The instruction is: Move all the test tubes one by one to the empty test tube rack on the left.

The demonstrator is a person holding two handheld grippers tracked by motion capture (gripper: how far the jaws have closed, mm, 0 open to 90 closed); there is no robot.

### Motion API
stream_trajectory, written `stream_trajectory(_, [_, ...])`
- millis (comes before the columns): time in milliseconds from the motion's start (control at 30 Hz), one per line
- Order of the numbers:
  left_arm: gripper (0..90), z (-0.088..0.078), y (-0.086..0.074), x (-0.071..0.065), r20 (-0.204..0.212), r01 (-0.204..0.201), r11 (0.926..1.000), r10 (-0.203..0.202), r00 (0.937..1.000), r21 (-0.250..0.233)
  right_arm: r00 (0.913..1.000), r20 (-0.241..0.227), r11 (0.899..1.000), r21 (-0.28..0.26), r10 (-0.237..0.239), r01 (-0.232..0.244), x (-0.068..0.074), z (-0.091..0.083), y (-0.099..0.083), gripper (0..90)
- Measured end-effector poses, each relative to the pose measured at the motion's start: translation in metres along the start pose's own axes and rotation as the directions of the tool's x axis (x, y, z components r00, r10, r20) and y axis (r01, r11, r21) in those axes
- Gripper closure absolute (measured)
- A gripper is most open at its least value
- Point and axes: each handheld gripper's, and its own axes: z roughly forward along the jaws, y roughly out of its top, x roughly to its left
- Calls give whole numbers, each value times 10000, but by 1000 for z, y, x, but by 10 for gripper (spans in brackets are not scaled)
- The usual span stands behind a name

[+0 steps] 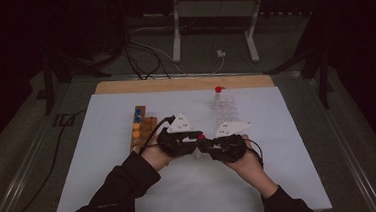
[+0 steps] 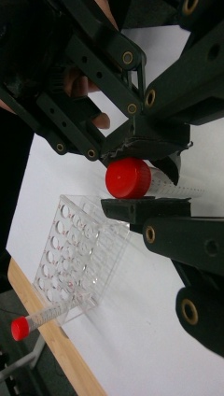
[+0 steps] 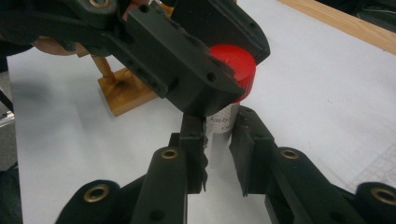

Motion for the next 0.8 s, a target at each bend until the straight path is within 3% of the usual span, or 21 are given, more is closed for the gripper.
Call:
stream_trajectory(167, [720,-1,1,0,-39,22,10000,-22,10000,-31,10000,-17,9999,-103,-32,32,0,-1,0,734])
stream_trajectory(267, [720,-3,1,2,-104,110,9999,-111,9999,-117,9999,157,10000,-43,13,-13,-1,0,0,588])
stream_trajectory(333, [720,-5,2,3,-165,139,9997,-142,9998,-209,9996,250,9999,-88,102,-100,-2,-1,-1,549])
stream_trajectory(533, [720,-16,4,6,-468,86,9992,-104,9988,-380,9980,553,9992,-283,310,-295,-4,-5,0,322])
stream_trajectory(800, [720,-35,8,12,-799,125,9976,-179,9966,-674,9950,622,9953,-620,782,-743,-6,-9,2,110])
